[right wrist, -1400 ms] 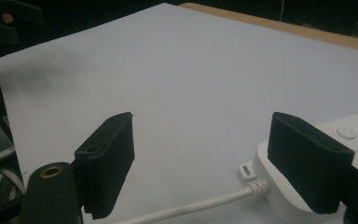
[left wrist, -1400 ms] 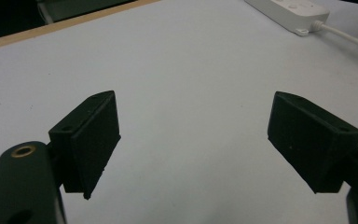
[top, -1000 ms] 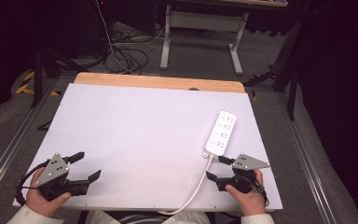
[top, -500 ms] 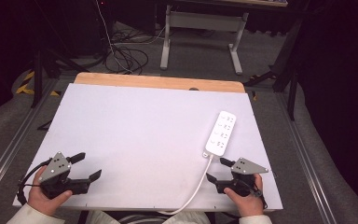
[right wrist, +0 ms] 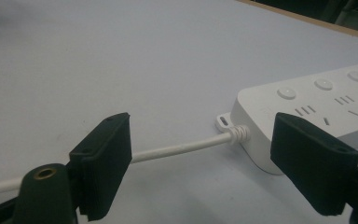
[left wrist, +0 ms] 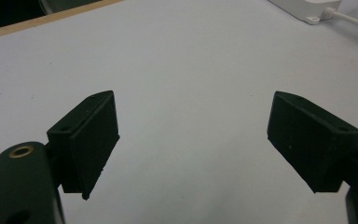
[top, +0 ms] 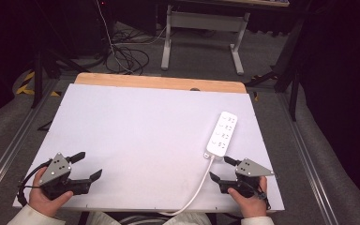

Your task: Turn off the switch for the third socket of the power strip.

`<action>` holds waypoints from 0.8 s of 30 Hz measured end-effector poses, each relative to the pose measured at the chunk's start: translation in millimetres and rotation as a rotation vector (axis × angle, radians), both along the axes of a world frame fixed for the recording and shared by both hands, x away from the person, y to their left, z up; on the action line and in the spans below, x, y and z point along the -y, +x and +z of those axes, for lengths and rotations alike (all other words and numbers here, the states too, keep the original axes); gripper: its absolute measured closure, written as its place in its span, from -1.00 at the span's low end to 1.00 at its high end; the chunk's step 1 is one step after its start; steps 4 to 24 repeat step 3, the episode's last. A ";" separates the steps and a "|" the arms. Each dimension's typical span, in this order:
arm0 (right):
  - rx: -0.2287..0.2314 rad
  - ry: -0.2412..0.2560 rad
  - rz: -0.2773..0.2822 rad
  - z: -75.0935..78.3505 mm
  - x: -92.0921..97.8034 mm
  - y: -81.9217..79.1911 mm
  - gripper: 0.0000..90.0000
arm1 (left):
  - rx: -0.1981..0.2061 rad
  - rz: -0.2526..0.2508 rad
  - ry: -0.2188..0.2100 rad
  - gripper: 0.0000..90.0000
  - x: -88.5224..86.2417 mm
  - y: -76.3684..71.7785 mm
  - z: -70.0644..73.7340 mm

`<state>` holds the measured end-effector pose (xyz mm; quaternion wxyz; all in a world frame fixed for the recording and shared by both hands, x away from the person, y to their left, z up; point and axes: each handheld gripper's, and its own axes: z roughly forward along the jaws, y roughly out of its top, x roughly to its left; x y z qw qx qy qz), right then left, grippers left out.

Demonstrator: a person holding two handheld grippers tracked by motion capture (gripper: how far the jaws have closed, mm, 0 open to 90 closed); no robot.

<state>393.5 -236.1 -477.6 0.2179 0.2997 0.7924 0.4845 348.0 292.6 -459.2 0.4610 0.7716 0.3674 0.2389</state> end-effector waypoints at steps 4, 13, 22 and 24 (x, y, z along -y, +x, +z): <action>0.009 0.012 0.007 2.3 2.6 -0.1 -0.54 | -0.019 0.014 -0.009 -0.62 -2.0 1.3 0.0; 0.009 0.012 0.007 2.3 2.6 -0.1 -0.54 | -0.019 0.014 -0.009 -0.62 -2.0 1.3 0.0; 0.009 0.012 0.007 2.3 2.6 -0.1 -0.54 | -0.019 0.014 -0.009 -0.62 -2.0 1.3 0.0; 0.009 0.012 0.007 2.3 2.6 -0.1 -0.54 | -0.019 0.014 -0.009 -0.62 -2.0 1.3 0.0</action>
